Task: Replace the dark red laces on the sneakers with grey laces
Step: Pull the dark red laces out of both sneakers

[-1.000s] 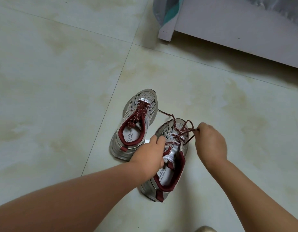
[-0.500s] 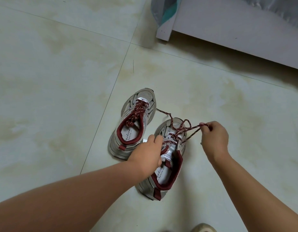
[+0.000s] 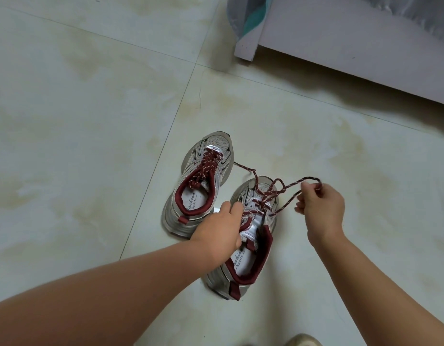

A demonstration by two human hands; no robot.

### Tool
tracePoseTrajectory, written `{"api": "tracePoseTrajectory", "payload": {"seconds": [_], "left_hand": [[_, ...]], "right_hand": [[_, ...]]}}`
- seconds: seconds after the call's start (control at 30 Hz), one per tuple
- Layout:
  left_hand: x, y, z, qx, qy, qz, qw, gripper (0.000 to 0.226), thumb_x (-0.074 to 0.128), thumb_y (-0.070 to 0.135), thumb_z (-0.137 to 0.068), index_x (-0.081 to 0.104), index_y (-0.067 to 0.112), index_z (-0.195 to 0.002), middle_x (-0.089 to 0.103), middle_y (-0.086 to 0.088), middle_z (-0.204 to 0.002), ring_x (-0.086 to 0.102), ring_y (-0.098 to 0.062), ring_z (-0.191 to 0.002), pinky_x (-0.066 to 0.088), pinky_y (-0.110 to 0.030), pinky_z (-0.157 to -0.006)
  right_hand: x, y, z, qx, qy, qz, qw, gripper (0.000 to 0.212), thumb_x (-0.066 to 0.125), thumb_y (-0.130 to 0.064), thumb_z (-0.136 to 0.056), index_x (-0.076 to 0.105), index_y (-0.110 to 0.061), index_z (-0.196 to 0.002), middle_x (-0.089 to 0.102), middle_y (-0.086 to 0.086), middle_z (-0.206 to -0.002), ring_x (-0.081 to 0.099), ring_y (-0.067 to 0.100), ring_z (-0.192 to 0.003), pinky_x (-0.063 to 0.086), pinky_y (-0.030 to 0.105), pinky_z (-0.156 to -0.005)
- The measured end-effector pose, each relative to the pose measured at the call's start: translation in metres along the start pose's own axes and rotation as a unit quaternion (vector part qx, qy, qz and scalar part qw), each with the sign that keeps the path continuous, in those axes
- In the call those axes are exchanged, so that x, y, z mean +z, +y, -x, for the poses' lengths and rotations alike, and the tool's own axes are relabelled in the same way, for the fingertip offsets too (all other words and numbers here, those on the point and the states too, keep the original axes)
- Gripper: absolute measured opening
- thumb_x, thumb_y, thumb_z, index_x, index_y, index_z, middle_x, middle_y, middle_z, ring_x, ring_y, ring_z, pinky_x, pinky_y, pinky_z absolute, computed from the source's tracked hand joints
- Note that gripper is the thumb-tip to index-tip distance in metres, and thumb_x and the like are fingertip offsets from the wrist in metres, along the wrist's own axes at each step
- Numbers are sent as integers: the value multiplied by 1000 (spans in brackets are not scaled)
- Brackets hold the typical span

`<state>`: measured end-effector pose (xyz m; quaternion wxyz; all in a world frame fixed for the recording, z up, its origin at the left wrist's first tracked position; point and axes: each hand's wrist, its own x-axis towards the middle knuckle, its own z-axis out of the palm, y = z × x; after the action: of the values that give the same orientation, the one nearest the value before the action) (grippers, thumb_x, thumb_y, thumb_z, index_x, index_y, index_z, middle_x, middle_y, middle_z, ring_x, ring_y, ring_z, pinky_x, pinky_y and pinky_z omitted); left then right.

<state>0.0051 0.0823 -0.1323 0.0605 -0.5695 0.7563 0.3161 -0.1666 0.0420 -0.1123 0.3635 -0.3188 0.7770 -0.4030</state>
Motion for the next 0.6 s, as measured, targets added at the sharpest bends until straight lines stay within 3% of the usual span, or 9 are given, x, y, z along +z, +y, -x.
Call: {"api": "tracePoseTrajectory", "payload": {"seconds": [0.13,0.23,0.33,0.4,0.47,0.53,0.6], "left_hand": [[0,-1,0,1,2,3,1000,35,50,14,-88,34,11,-118,41,-9,-114,56,-31,-93,41,-35,-69],[1,-1,0,-1,0,6,1000,36,50,14,-87,34,11,-119,41,-9,-115,56,-31,-94,42,-35,-70],[2,-1,-1,1,4,2,1000,35,51,14,-87,34,12,-118,42,-9,-114,56,-31,-92,43,-35,-70],[2,-1,0,1,4,4,1000,35,51,14,-87,34,12,-117,42,-9,-113,56,-31,-91,42,-34,-69],[2,-1,0,2,3,5,1000,35,51,14,-87,34,12,-118,42,-9,-114,56,-31,-91,41,-34,-68],[1,-1,1,2,5,5,1000,35,51,15,-87,34,12,-118,42,-9,-114,56,-31,-92,40,-34,-67],[1,-2,1,2,6,7,1000,35,51,15,-87,34,12,-118,42,-9,-114,56,-31,-91,40,-33,-66]], "right_hand": [[7,22,8,93,-175,169,966,22,69,-17,-82,60,3,-79,57,14,-68,53,22,-58,54,44,-72],[9,25,10,46,-136,179,973,20,61,-10,-85,57,8,-76,56,13,-67,51,24,-62,53,50,-74],[6,12,10,11,-39,61,997,21,49,-5,-91,52,-5,-71,54,7,-64,49,19,-54,51,38,-61],[4,6,10,11,-20,7,1000,17,49,-7,-92,51,-6,-75,54,7,-66,48,16,-52,49,30,-57],[4,9,10,33,-68,46,996,17,57,-13,-90,53,-3,-77,54,9,-67,48,17,-53,50,34,-61],[6,20,14,62,-146,123,980,25,65,-14,-85,51,-6,-66,52,9,-62,47,20,-56,49,39,-68],[7,28,18,43,-167,168,971,32,66,-11,-83,45,-10,-59,50,9,-60,45,21,-59,50,44,-71]]}}
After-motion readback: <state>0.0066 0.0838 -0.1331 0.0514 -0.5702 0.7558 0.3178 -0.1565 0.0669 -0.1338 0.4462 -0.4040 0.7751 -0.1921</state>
